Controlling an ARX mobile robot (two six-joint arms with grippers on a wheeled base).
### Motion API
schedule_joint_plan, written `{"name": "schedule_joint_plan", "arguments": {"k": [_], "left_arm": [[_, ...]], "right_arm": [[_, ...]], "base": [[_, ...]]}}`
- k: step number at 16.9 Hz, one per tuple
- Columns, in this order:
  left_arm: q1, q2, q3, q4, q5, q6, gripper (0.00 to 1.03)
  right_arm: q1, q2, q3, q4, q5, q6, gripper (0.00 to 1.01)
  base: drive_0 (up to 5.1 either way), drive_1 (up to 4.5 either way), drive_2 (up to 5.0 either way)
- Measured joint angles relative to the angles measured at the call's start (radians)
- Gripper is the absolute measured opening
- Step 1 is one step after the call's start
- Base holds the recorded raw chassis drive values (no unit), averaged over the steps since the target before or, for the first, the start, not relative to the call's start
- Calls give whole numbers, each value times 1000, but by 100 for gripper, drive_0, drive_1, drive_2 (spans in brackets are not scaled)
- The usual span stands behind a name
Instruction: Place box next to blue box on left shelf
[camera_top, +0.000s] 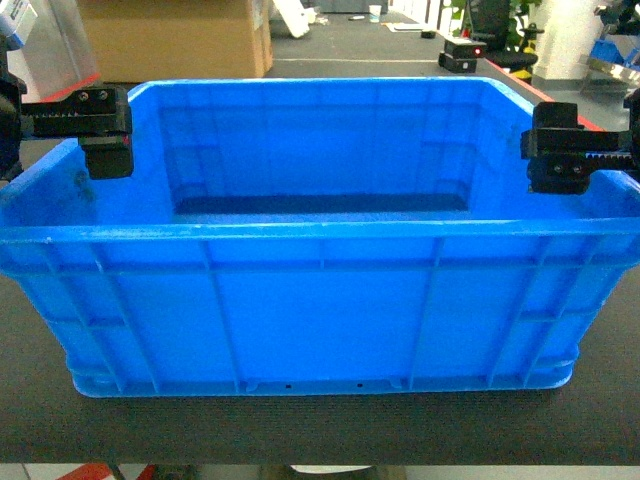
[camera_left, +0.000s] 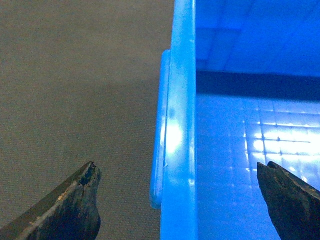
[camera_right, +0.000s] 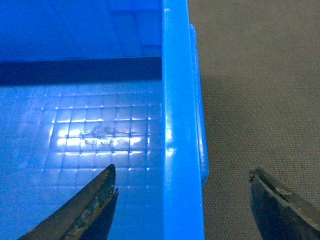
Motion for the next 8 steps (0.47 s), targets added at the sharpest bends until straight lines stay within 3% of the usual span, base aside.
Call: {"name": "schedule_joint_plan", "arguments": {"k": [2, 4, 6, 8], "left_arm": [[-2, 6, 0, -13, 0, 13, 82], [-2, 12, 1, -38, 0, 14, 67], [-2, 15, 2, -44, 0, 14, 45], [1, 15, 2, -43, -3, 14, 26]], "right_arm": [[0, 0, 1, -11, -10, -3, 54], [0, 3, 4, -13, -12, -8, 39], [0, 5, 6, -14, -8, -9, 19], [2, 6, 9, -13, 1, -7, 16]], "base": [[0, 0, 0], [0, 0, 0], [0, 0, 0], [0, 0, 0]]}}
